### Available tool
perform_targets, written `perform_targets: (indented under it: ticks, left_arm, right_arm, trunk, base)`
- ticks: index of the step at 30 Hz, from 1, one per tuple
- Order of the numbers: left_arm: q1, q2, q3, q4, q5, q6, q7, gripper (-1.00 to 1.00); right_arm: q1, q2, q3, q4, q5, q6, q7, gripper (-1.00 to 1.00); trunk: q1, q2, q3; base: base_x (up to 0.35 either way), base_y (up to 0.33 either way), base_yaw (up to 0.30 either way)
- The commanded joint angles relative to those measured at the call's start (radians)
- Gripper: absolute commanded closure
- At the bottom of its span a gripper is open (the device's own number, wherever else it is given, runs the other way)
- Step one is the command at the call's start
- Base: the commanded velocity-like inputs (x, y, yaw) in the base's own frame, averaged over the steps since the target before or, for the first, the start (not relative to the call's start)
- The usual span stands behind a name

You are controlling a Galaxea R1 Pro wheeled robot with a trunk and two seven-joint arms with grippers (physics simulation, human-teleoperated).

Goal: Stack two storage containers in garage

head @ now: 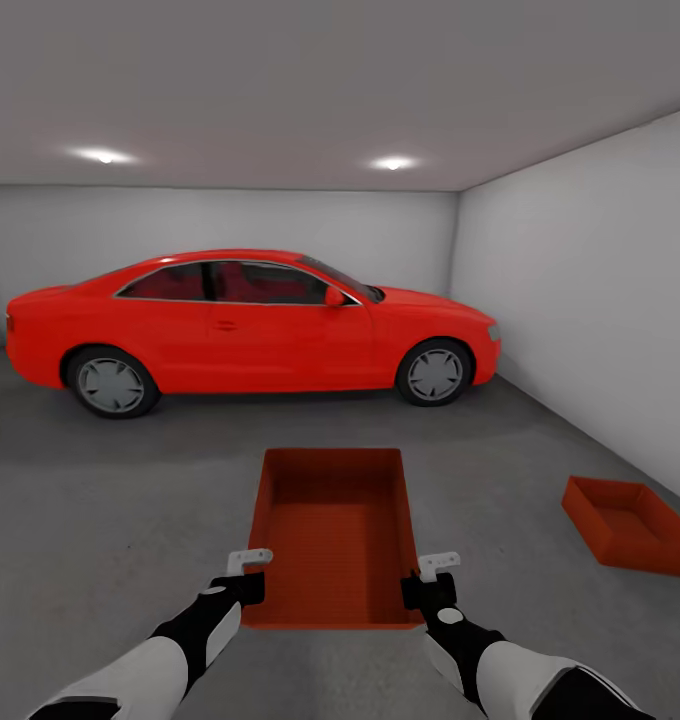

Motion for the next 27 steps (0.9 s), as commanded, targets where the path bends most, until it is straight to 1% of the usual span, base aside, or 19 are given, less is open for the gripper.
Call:
perform_targets:
  ticks: [1,13,27]
  left_arm:
    - [0.0,-0.001,0.028,-0.006,-0.004,-0.076,0.008,1.0]
    - [0.0,-0.001,0.028,-0.006,-0.004,-0.076,0.008,1.0]
    - [0.0,0.001,0.028,-0.006,-0.004,-0.076,0.008,1.0]
  right_arm:
    - [0.0,0.005,-0.025,0.001,0.005,0.003,0.003,1.0]
    - [0.0,0.005,-0.025,0.001,0.005,0.003,0.004,1.0]
    - [0.0,0.005,-0.025,0.001,0.005,0.003,0.004,1.0]
  trunk:
    - [0.001,-0.001,-0.001]
    - [0.001,-0.001,-0.001]
    - [0.001,-0.001,-0.001]
  base:
    - [0.32,0.104,-0.283]
    - [0.32,0.122,-0.283]
    - [0.309,0.189,-0.285]
